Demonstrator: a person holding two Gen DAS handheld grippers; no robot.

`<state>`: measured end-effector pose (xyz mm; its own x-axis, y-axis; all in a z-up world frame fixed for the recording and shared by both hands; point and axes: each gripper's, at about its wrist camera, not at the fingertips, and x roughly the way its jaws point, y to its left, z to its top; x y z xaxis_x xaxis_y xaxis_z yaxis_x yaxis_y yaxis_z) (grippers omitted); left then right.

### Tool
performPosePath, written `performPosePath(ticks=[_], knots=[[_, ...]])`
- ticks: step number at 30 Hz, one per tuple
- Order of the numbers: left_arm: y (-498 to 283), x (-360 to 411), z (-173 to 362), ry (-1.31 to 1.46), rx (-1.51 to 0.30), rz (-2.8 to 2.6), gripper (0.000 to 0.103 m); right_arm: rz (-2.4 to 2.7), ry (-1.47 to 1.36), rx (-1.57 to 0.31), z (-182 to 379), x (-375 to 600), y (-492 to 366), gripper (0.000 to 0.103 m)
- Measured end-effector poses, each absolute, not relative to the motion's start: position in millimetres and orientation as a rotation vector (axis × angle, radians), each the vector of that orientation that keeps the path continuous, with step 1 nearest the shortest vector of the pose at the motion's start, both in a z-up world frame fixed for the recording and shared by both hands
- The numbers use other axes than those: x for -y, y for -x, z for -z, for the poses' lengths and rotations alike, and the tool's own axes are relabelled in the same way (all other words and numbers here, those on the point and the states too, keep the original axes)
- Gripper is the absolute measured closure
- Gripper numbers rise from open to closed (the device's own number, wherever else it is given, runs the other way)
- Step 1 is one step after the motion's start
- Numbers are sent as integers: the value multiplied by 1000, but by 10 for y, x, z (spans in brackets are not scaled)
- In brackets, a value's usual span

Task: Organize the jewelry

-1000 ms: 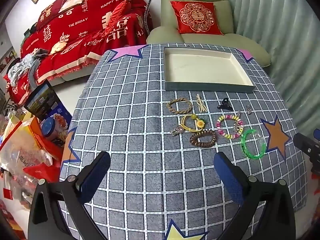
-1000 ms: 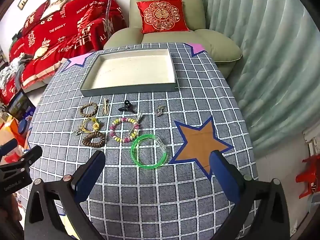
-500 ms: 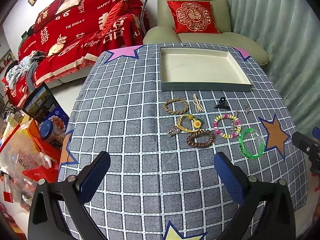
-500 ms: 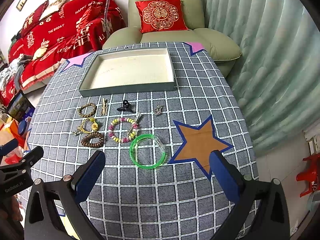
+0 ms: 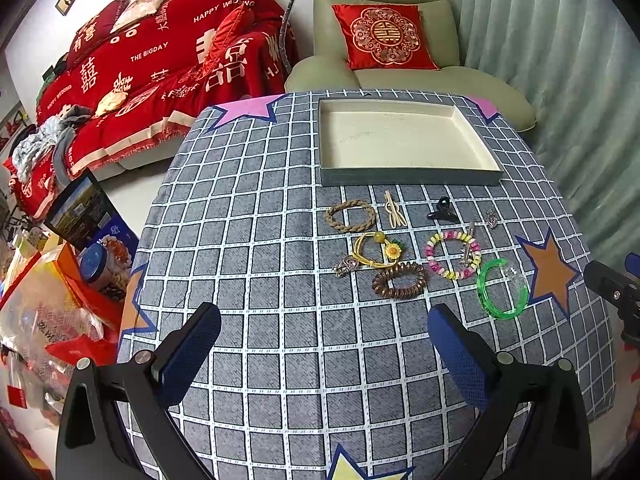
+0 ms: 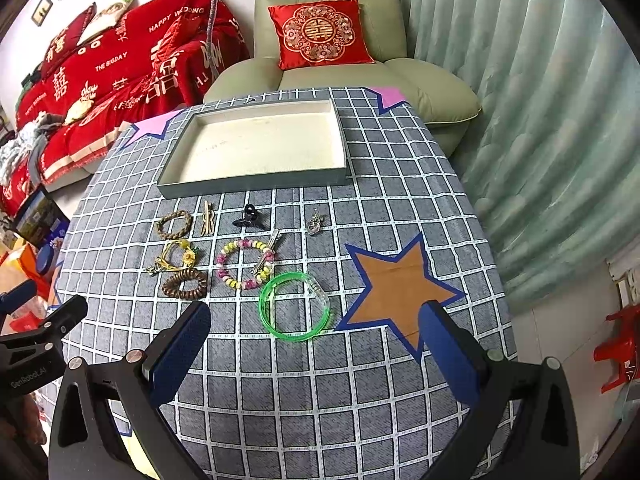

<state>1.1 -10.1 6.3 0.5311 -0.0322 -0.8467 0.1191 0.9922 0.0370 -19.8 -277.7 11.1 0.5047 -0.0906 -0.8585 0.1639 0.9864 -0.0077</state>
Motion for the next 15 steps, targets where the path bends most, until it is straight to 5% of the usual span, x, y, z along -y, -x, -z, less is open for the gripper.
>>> performPosePath(ticks=[15], knots=[[-5, 98, -65, -94, -1006, 91, 0, 158, -79, -1029, -116, 2773, 204, 0]])
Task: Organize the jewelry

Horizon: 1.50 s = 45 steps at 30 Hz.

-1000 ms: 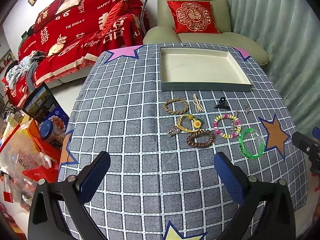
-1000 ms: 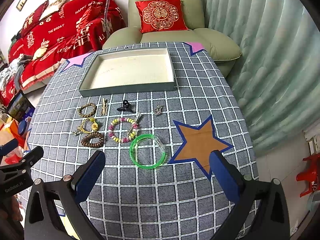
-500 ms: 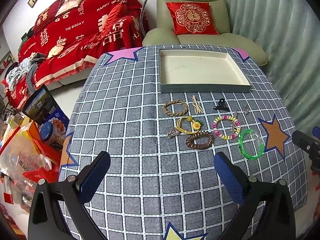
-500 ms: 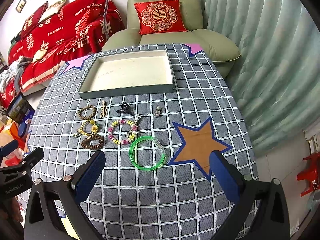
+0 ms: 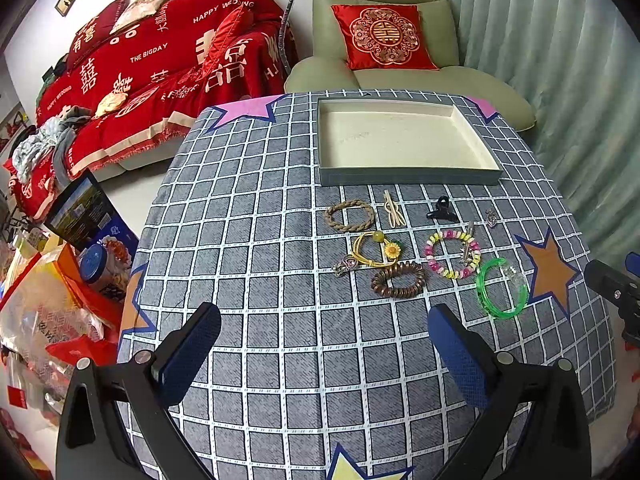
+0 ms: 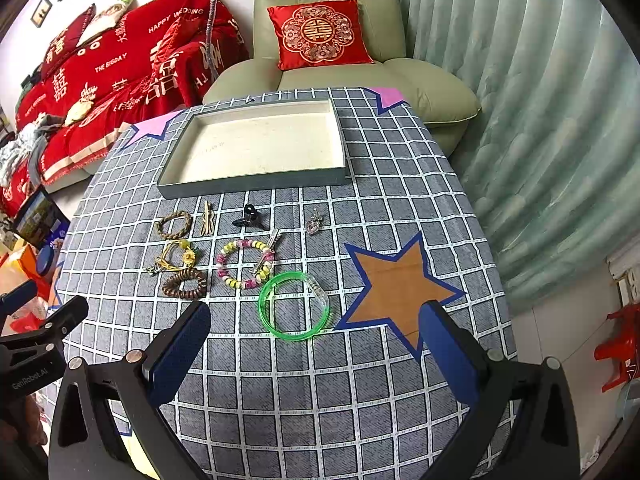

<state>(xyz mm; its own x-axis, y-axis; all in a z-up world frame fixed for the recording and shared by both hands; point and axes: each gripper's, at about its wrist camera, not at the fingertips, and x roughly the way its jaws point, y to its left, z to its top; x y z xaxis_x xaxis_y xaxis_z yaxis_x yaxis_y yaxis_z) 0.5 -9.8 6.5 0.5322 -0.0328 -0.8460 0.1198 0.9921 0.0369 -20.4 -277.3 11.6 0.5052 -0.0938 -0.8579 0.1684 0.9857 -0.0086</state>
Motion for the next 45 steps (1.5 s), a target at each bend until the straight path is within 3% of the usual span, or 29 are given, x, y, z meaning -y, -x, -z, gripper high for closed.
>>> performPosePath(ticks=[45], knots=[[10, 106, -55, -93, -1009, 89, 0, 156, -77, -1040, -67, 2759, 224, 0]])
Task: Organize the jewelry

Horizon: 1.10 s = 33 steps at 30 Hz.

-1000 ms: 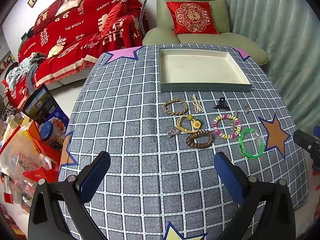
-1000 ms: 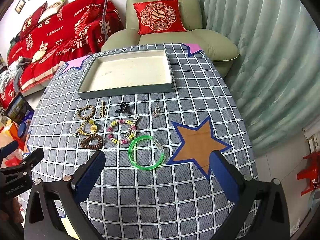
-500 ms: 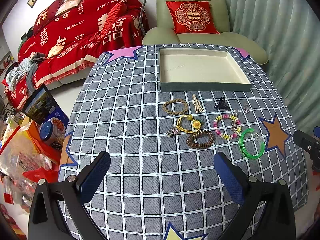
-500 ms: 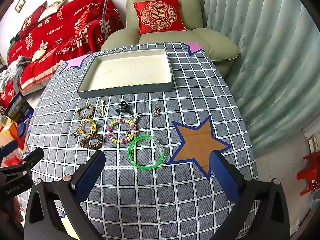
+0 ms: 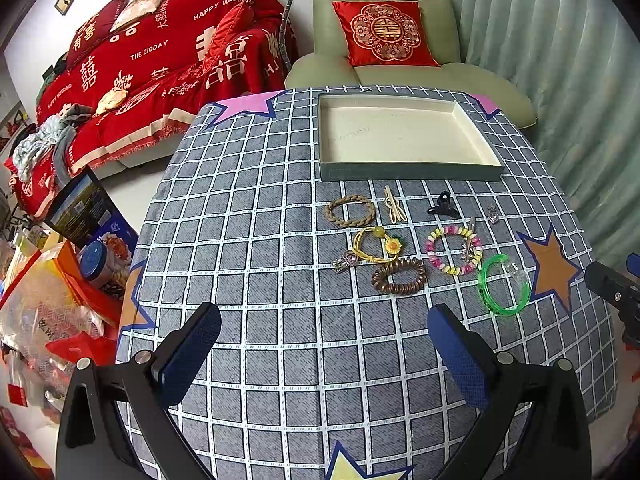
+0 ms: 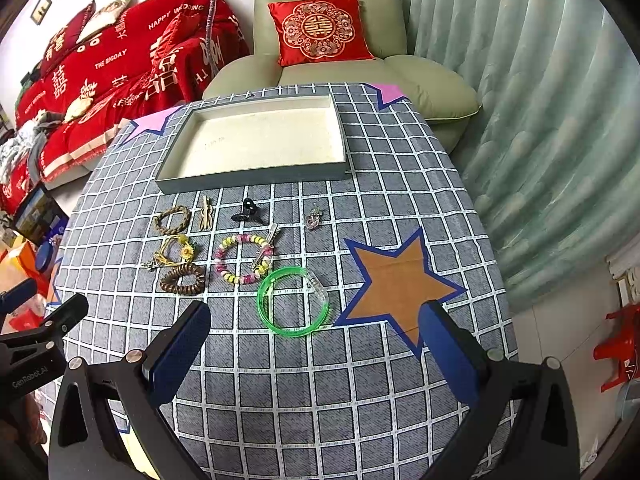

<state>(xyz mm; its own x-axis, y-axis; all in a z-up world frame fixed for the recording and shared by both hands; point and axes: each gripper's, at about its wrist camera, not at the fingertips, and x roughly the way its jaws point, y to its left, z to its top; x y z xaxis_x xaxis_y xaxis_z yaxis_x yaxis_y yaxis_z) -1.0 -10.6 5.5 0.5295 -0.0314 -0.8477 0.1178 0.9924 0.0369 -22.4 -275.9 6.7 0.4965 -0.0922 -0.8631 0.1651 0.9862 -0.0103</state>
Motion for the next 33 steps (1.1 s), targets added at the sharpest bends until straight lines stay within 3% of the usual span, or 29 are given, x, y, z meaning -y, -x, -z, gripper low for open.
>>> performPosePath(ticks=[18, 33], knots=[[41, 114, 31, -96, -1034, 91, 0, 162, -92, -1066, -20, 2837, 210, 0], [-520, 118, 574, 67, -1279, 72, 0, 160, -113, -1269, 526, 3075, -173, 0]])
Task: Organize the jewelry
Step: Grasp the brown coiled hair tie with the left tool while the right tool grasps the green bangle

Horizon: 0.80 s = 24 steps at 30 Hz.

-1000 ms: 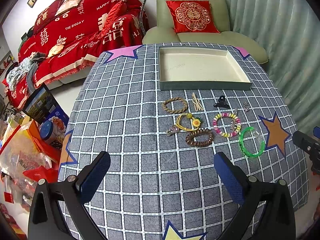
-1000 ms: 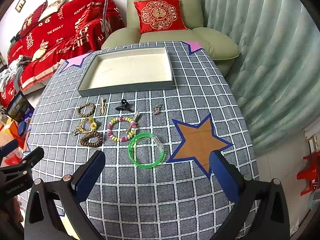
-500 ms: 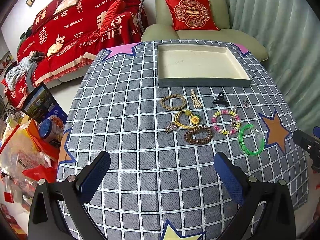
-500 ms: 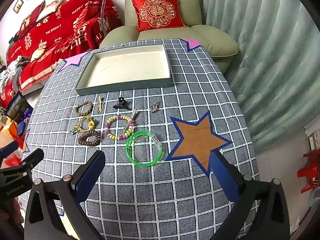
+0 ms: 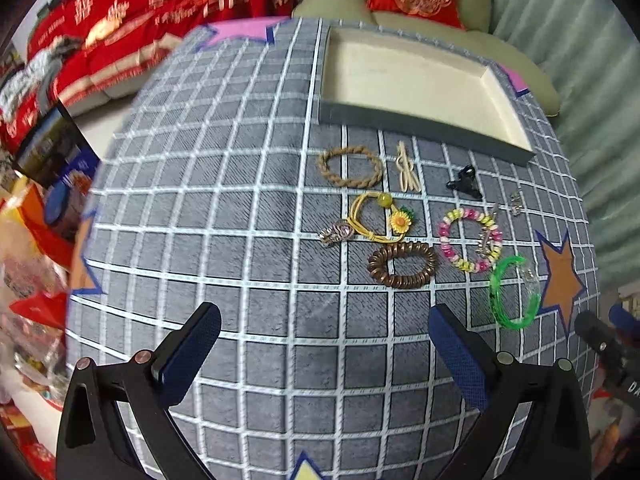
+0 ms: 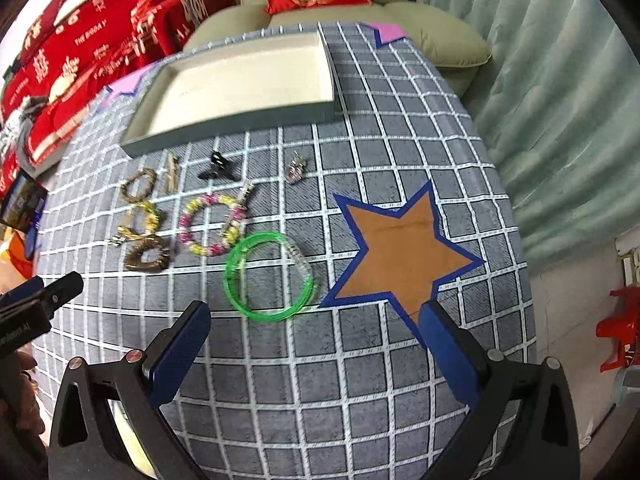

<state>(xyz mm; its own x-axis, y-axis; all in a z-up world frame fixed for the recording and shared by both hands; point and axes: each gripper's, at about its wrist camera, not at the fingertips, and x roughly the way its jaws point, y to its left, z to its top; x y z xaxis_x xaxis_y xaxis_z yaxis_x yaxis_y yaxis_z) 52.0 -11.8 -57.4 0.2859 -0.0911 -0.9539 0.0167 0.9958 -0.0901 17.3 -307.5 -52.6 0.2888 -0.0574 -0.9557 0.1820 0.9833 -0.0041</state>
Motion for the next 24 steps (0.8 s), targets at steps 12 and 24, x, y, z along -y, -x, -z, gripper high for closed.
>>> performPosePath(ticks=[12, 24], knots=[[-895, 295, 1073, 167, -1383, 50, 2, 178, -102, -1450, 1172, 3329, -591, 0], [-1043, 815, 1144, 1, -1376, 44, 38, 145, -93, -1477, 1572, 3332, -672, 28]])
